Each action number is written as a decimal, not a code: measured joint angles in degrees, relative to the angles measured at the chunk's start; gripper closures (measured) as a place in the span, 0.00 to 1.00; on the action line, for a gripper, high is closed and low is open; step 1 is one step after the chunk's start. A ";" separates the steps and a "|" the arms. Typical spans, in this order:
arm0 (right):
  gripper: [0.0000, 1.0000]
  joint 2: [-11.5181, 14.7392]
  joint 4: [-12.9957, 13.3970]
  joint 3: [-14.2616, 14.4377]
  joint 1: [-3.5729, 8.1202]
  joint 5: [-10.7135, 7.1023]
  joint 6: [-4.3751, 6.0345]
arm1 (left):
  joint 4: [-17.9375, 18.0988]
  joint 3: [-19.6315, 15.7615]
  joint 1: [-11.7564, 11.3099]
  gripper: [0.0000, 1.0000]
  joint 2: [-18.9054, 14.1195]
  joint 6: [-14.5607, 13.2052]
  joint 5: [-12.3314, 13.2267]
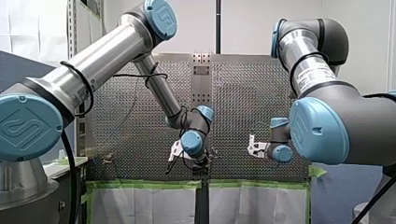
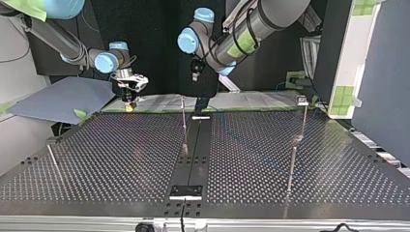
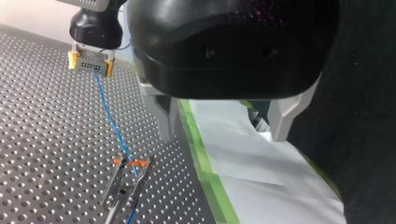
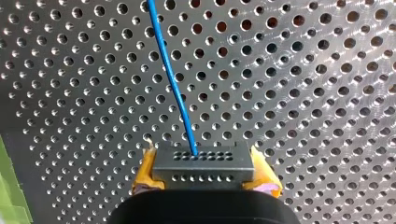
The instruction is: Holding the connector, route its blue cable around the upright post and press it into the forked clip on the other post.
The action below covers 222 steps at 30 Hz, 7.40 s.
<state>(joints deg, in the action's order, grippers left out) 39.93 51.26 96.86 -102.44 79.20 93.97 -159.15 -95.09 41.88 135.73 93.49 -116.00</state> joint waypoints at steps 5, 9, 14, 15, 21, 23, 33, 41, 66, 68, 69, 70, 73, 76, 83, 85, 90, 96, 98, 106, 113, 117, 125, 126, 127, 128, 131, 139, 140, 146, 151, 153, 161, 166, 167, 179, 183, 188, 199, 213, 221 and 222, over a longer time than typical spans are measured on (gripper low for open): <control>1.00 0.01 0.00 0.02 0.00 -0.03 0.00 | -0.13 -0.03 0.09 0.00 0.00 0.38 -0.86; 1.00 0.01 -0.04 0.01 0.00 -0.06 0.00 | -0.74 -0.04 0.15 0.00 0.00 1.15 -2.25; 1.00 0.01 -0.15 0.01 0.00 -0.09 0.00 | -0.89 -0.04 0.30 0.00 0.00 2.65 -4.04; 1.00 0.00 -0.16 0.02 0.00 -0.09 0.00 | -0.80 -0.03 0.32 0.00 0.00 2.85 -4.56; 1.00 0.00 -0.18 0.04 0.07 -0.15 0.00 | 0.64 0.00 0.39 0.00 0.00 2.76 -7.50; 1.00 0.01 -0.18 0.04 0.07 -0.16 0.00 | 1.30 0.01 0.40 0.00 0.00 2.37 -8.30; 1.00 0.01 -0.21 0.04 0.11 -0.18 0.00 | 6.10 0.64 0.32 0.00 0.05 0.15 -6.58; 1.00 0.02 -0.41 0.01 0.10 -0.16 0.00 | 5.90 3.12 -0.15 0.00 0.08 0.74 -2.83; 1.00 0.02 -0.33 0.00 0.09 -0.16 0.02 | 0.09 9.64 -3.20 0.00 3.35 5.28 3.46; 1.00 0.01 -0.34 -0.01 0.09 -0.26 0.01 | -0.19 9.87 -3.33 0.00 3.45 5.32 3.40; 1.00 0.00 -0.35 -0.01 0.09 -0.30 0.01 | -0.29 9.94 -3.34 0.00 3.47 5.32 3.39; 1.00 0.00 -0.37 -0.01 0.09 -0.33 0.01 | -0.35 9.98 -3.32 0.00 3.49 5.32 3.39; 1.00 0.00 -0.41 0.00 0.09 -0.38 0.00 | -0.90 10.02 -3.18 0.00 3.50 5.23 3.37; 1.00 0.00 -0.44 0.01 0.06 -0.38 0.00 | -1.62 10.01 -3.02 0.00 3.50 5.10 3.31; 1.00 0.01 -0.80 0.00 -0.05 -0.39 0.00 | -2.50 10.03 -2.66 0.00 3.51 4.96 1.95; 1.00 0.02 -0.84 0.01 -0.06 -0.39 0.00 | -2.56 10.03 -2.64 0.00 3.51 4.96 1.80; 1.00 0.00 -0.88 0.01 -0.08 -0.41 0.00 | -2.58 10.02 -2.60 0.00 3.50 4.98 1.71; 1.00 0.00 -0.89 0.03 -0.08 -0.44 0.00 | -2.59 9.99 -2.59 0.00 3.49 5.05 1.70; 1.00 0.00 -0.92 0.04 -0.08 -0.44 0.00 | -2.59 9.97 -2.59 0.00 3.50 5.08 1.70; 1.00 0.00 -1.73 0.05 -0.08 -0.53 -0.15 | -2.73 9.94 -2.41 0.00 3.50 4.97 1.70; 1.00 -0.01 -2.85 0.05 -0.16 -0.52 -0.85 | -3.23 9.88 -2.09 0.00 3.49 4.86 1.19; 1.00 0.00 -3.36 0.13 -0.17 -0.49 -1.22 | -3.70 9.87 -1.63 0.00 3.49 4.80 -0.36; 1.00 -0.03 -5.18 0.42 -0.25 -0.10 -3.21 | -4.73 8.31 -0.68 0.00 3.35 4.58 -2.18; 1.00 -0.03 -5.22 0.52 -0.28 0.00 -3.39 | -4.50 7.80 -0.54 0.00 3.33 4.42 -2.30; 1.00 -0.02 -5.18 0.72 -0.31 0.15 -3.64 | -4.23 7.40 -0.45 0.00 3.25 4.32 -2.40; 1.00 -0.01 -5.07 1.09 -0.36 0.36 -4.07 | -3.93 6.98 -0.36 0.00 3.14 4.25 -2.54; 1.00 0.00 -4.90 2.28 -0.55 0.67 -5.04 | -2.71 5.60 -0.14 0.00 2.58 4.12 -2.88; 1.00 0.02 -5.30 5.00 -1.79 1.13 -7.62 | 0.39 2.12 0.12 0.00 0.78 4.07 -3.07; 1.00 0.02 -5.08 5.53 -1.92 1.20 -7.88 | 0.54 1.71 0.19 0.00 0.39 4.07 -3.08; 1.00 0.03 -3.58 7.91 -2.41 1.38 -8.64 | 0.75 -0.86 1.00 0.00 -2.04 4.07 -3.24; 1.00 0.17 -3.03 9.27 -2.53 1.22 -9.69 | 0.77 -1.57 2.06 0.00 -2.65 4.07 -4.47; 1.00 0.50 -2.89 9.75 -2.56 0.95 -10.02 | 0.77 -1.63 2.48 0.00 -2.70 4.09 -5.25; 1.00 3.78 -0.12 12.90 -2.14 0.21 -9.00 | 2.06 -3.03 3.63 0.00 -2.71 4.20 -7.01; 1.00 5.38 0.67 13.54 -2.57 -0.34 -8.55 | 4.35 -4.93 3.73 0.00 -2.72 4.31 -7.08; 1.00 5.51 0.73 13.64 -2.68 -0.41 -8.57 | 4.75 -5.08 3.73 0.00 -2.72 4.32 -7.08; 1.00 5.69 3.27 16.08 -3.31 -0.85 -8.68 | 8.35 -5.44 3.86 0.00 -2.67 5.53 -6.71; 1.00 5.70 4.07 16.71 -3.62 -1.95 -8.86 | 10.08 -5.58 4.05 0.00 -2.65 6.04 -5.80; 1.00 5.72 5.24 17.13 -3.86 -4.10 -8.97 | 11.99 -6.61 3.87 0.00 -2.58 6.93 -4.94; 1.00 5.76 6.26 17.20 -3.91 -9.02 -9.00 | 13.90 -7.46 3.41 0.00 -2.28 9.19 -3.65; 1.00 5.81 6.50 17.25 -3.64 -11.46 -8.97 | 18.05 -7.32 0.51 0.00 2.15 13.38 0.79; 1.00 5.82 6.50 17.27 -3.61 -11.51 -8.97 | 19.57 -6.78 -1.66 0.00 3.12 14.13 2.43; 1.00 5.82 6.50 17.26 -3.60 -11.51 -8.97 | 19.67 -6.49 -1.82 0.00 3.46 14.35 2.58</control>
<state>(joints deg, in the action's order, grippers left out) 45.76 57.76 114.12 -106.05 67.69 85.01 -139.48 -101.58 40.07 139.18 107.84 -113.42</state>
